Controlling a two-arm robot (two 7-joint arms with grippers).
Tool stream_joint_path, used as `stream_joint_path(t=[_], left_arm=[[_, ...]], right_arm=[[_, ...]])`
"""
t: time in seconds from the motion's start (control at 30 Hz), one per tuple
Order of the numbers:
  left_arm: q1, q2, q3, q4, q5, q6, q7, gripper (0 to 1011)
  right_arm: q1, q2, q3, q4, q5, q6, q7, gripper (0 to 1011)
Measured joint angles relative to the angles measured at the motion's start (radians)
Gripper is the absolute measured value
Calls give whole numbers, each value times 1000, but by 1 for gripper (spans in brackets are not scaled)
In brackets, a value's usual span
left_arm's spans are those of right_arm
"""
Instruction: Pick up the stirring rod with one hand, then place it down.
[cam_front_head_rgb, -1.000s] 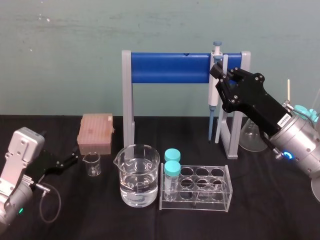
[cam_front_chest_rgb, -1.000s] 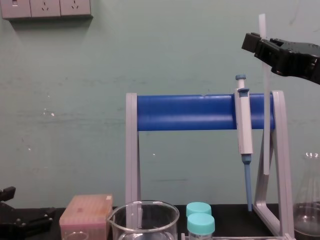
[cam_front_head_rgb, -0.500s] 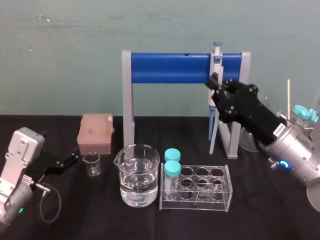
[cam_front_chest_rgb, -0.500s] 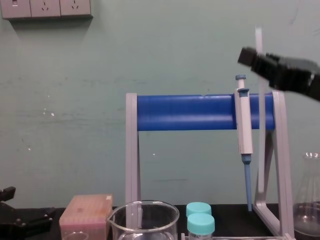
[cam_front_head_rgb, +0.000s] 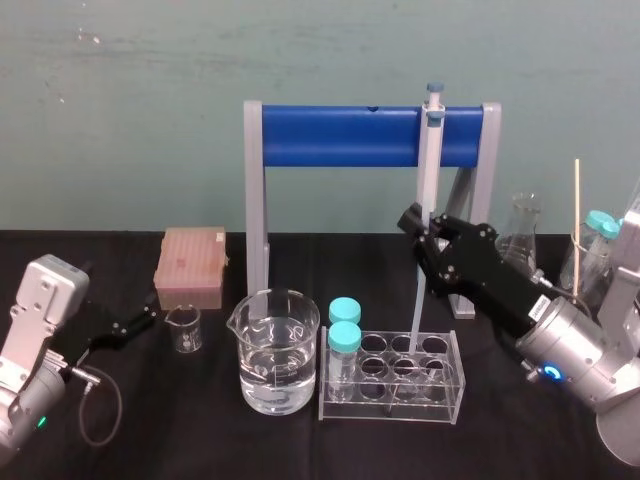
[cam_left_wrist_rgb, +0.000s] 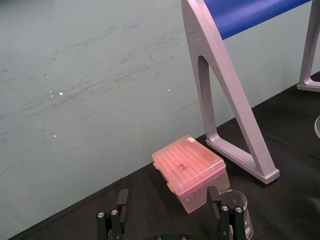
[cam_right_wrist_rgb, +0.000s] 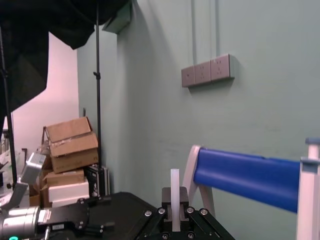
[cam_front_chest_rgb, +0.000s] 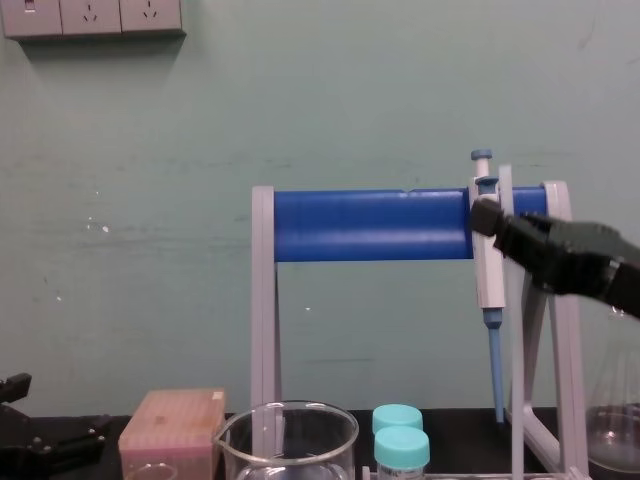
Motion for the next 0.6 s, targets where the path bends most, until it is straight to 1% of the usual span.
stream_joint_path(t=[0.33,0.37,0.6], left_arm=[[0,0,0,0,0,0,0,1000],[0,0,0,0,0,0,0,1000],[0,0,0,0,0,0,0,1000]], right_arm=[[13,-25,-21,74,-12,-6,2,70],[13,-25,-21,74,-12,-6,2,70],[21,-41,-36,126,-34,-10,2,70]])
